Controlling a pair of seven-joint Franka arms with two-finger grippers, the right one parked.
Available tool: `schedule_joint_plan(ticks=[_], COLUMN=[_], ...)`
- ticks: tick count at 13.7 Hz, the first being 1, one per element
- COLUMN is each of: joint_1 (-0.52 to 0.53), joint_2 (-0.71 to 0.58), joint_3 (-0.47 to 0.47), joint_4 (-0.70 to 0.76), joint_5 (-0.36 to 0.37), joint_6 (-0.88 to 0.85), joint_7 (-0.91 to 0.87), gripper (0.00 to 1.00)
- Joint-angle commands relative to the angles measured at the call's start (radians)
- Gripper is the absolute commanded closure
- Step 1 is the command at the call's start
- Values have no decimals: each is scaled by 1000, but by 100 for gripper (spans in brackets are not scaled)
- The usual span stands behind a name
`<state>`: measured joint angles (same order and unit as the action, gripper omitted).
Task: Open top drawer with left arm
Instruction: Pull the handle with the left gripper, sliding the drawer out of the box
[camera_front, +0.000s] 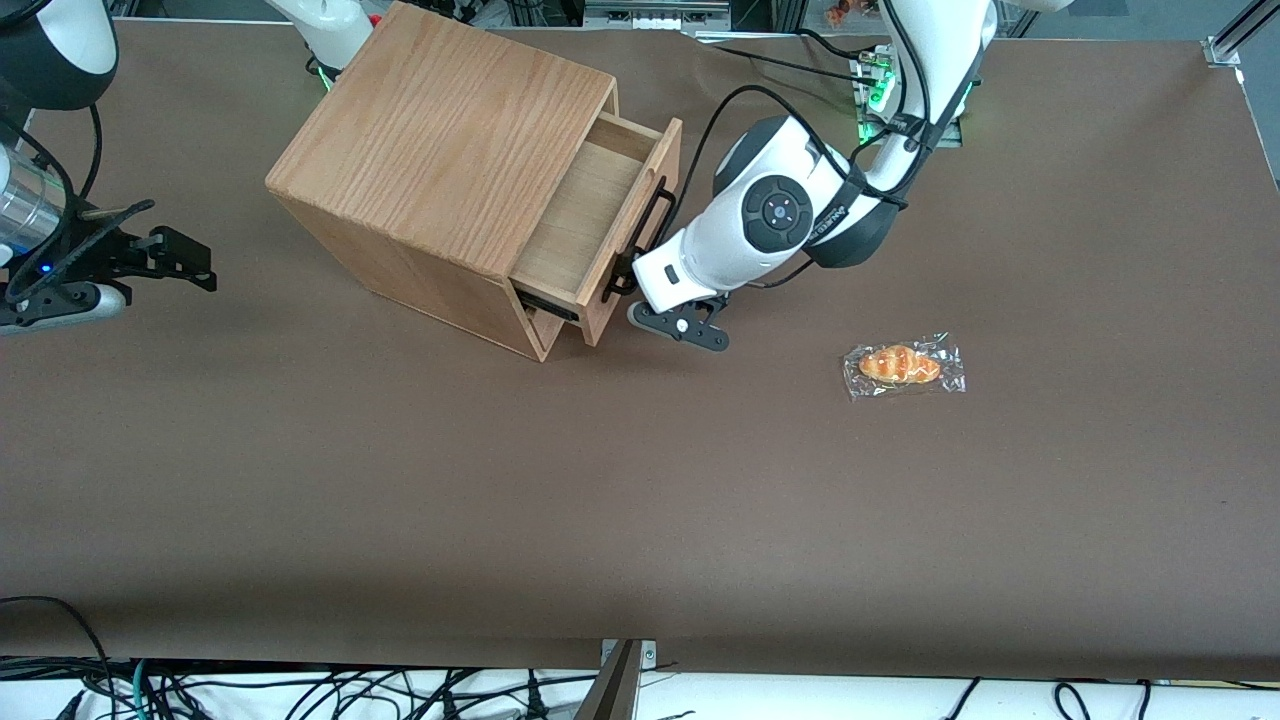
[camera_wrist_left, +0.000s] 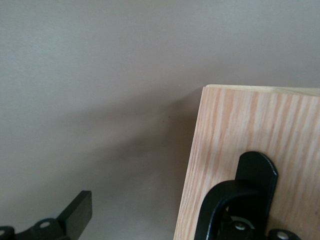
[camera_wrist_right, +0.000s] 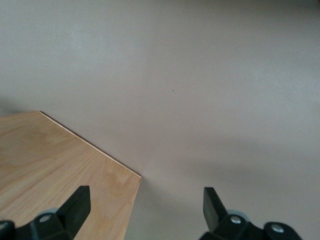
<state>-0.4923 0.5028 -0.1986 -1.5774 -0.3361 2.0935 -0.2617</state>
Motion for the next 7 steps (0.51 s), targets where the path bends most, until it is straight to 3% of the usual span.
schedule_joint_plan(ticks=[1, 7], joint_1=[41, 89], joint_2=[17, 19], joint_3=[11, 11], joint_4=[14, 14], joint_5=[85, 85], joint_6=[53, 39], joint_7=[-25, 12], gripper=[0, 0])
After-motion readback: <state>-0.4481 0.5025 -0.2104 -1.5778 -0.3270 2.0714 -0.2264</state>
